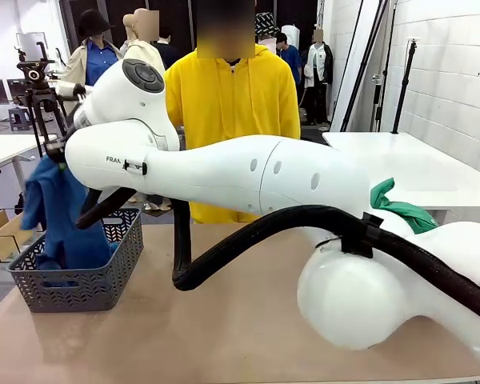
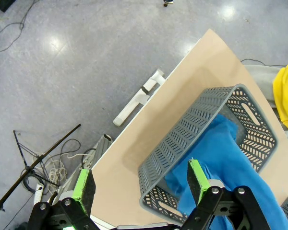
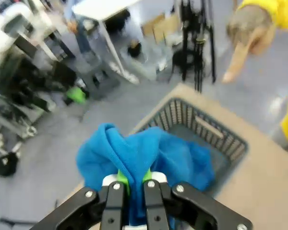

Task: Sort the tops and bottoms.
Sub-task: Sort the clothes according to human instructions.

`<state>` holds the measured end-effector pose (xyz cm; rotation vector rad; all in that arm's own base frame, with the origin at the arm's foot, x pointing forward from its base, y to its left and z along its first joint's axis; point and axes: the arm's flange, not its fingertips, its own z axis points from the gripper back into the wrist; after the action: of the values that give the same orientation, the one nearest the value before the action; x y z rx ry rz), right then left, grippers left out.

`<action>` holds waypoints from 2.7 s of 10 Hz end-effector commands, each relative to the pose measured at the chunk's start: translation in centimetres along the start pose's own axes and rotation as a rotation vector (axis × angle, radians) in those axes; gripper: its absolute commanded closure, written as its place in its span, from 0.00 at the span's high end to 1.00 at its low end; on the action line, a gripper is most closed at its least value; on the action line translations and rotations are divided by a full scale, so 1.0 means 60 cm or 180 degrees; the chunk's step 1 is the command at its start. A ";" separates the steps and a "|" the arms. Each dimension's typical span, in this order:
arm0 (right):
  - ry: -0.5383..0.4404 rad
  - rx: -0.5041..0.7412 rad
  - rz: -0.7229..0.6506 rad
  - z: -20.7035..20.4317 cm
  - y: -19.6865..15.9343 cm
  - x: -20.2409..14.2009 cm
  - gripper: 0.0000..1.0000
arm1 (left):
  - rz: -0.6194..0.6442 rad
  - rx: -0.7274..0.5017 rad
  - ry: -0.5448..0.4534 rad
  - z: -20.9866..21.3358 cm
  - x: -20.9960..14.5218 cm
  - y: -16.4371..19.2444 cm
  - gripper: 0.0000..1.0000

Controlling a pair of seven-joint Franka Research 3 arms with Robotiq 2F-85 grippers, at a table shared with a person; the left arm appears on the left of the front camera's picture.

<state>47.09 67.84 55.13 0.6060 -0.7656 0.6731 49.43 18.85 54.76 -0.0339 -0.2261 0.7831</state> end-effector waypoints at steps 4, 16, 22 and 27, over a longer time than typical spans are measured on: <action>0.0834 -0.0144 0.0071 -0.259 0.049 0.122 0.00 | -0.0023 0.0059 -0.0007 0.003 0.002 0.004 1.00; 0.1266 -0.0454 0.0186 -0.255 0.037 0.023 1.00 | -0.0023 0.0059 -0.0007 0.003 0.002 0.004 1.00; 0.1405 -0.0679 0.0320 -0.110 -0.004 0.079 1.00 | -0.0023 0.0059 -0.0007 0.003 0.002 0.004 1.00; 0.1554 -0.1207 0.0430 0.177 -0.104 0.048 1.00 | -0.0023 0.0059 -0.0007 0.003 0.002 0.004 1.00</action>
<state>49.06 57.23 62.24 0.0926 -0.4620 0.7215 49.40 18.92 54.75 -0.0336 -0.2260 0.7847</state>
